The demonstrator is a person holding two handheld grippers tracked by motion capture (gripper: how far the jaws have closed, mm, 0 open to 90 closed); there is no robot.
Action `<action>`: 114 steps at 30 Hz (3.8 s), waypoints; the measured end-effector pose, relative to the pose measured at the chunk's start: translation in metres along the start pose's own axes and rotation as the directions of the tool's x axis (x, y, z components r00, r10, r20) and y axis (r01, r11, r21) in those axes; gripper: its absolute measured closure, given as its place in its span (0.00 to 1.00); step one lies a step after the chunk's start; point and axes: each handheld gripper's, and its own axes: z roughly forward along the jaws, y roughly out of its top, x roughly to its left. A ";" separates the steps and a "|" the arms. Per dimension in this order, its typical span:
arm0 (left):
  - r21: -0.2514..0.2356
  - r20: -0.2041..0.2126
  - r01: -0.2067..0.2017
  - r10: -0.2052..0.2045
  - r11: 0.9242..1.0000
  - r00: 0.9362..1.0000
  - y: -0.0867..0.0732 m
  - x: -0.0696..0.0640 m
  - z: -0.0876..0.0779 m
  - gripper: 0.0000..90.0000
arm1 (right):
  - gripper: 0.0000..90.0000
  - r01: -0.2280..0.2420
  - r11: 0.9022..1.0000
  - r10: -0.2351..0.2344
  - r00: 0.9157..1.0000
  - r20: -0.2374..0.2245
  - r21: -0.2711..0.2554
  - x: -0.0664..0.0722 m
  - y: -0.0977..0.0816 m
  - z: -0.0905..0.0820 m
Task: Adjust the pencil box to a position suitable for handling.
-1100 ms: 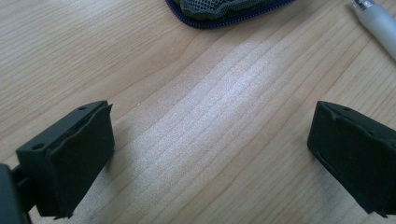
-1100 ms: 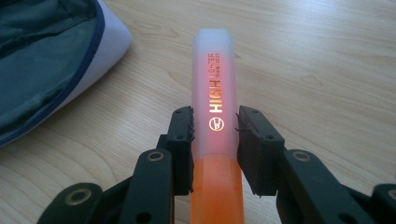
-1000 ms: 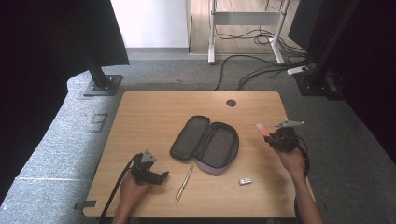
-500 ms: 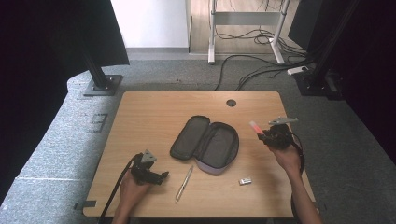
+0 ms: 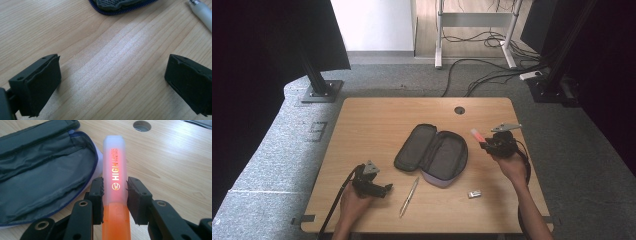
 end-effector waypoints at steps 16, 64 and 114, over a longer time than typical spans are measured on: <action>0.000 0.000 0.000 0.000 1.000 1.000 0.000 0.000 0.000 0.01 | 0.73 0.050 0.999 -0.050 0.998 -0.040 -0.003 0.024 0.017 0.014; -0.002 0.000 0.002 -0.002 1.000 1.000 0.000 0.000 0.000 0.00 | 0.73 0.122 0.991 -0.116 0.988 -0.103 0.057 0.067 0.020 0.075; -0.002 -0.001 0.001 -0.001 1.000 1.000 0.000 0.000 0.000 0.01 | 0.27 0.152 0.987 -0.143 0.979 -0.146 0.050 0.069 0.022 0.072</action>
